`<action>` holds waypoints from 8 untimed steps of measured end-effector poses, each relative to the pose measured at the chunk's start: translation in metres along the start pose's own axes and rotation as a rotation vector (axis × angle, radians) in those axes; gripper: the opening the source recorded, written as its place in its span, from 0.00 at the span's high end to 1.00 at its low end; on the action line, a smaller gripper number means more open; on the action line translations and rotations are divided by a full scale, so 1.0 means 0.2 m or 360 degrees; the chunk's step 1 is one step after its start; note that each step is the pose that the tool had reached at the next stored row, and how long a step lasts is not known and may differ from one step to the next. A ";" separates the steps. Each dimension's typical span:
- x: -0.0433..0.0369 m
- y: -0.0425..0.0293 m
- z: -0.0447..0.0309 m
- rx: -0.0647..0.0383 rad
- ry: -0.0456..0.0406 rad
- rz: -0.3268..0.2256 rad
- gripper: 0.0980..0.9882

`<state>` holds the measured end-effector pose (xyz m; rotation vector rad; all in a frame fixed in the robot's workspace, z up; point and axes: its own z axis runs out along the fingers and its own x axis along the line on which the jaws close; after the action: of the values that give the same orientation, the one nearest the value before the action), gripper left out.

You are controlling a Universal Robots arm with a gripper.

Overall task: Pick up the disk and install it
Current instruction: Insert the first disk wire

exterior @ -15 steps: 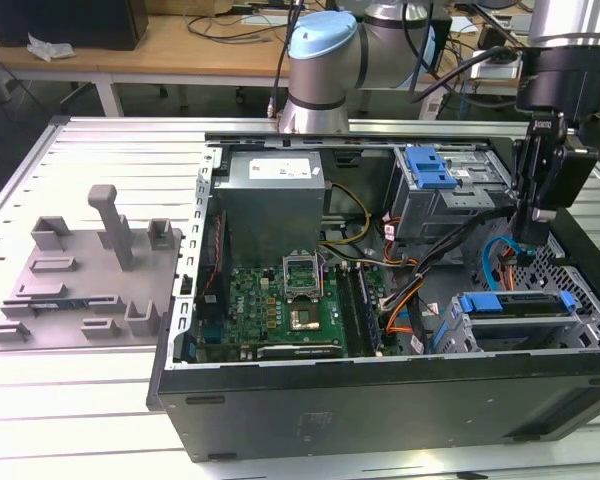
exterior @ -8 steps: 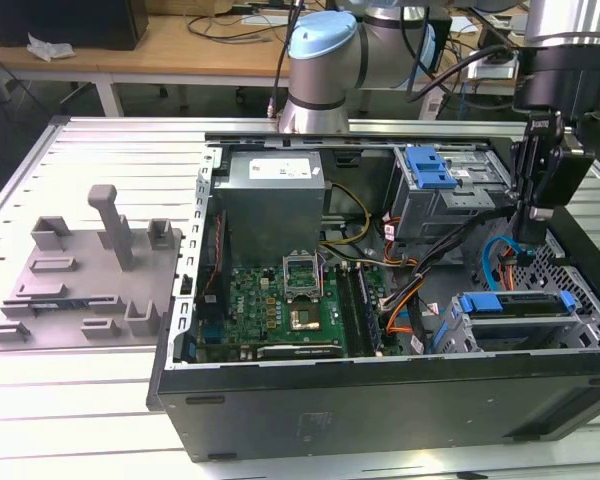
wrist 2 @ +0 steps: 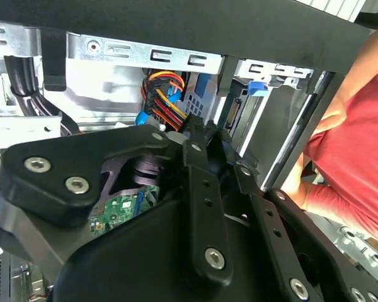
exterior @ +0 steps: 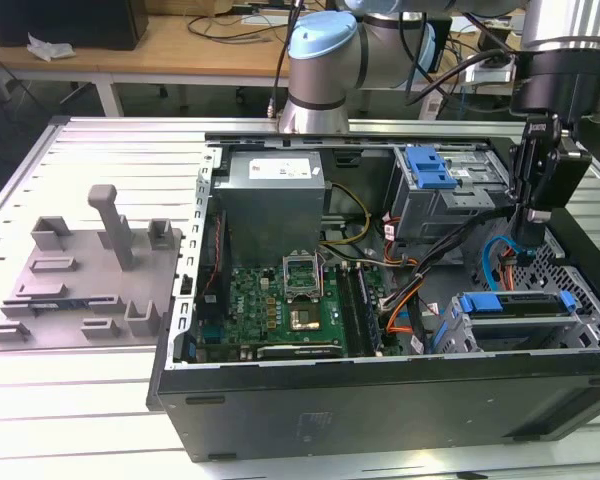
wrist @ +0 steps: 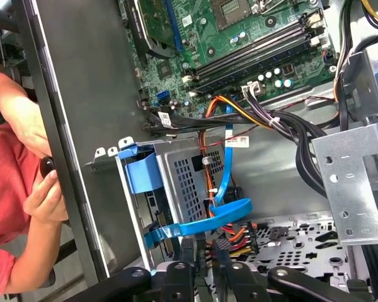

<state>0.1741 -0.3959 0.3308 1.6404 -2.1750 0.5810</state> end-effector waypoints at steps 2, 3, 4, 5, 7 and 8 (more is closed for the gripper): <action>-0.002 0.000 0.003 0.0001 0.0002 0.0000 0.93; -0.004 0.001 0.006 0.0001 0.0004 0.0000 0.93; -0.004 0.001 0.007 0.0001 0.0005 0.0000 0.93; -0.004 0.001 0.007 0.0001 0.0005 0.0000 0.93; -0.005 0.001 0.008 0.0001 0.0004 0.0000 0.93; -0.005 0.001 0.008 0.0001 0.0004 0.0000 0.93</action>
<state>0.1741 -0.3959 0.3289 1.6390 -2.1732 0.5839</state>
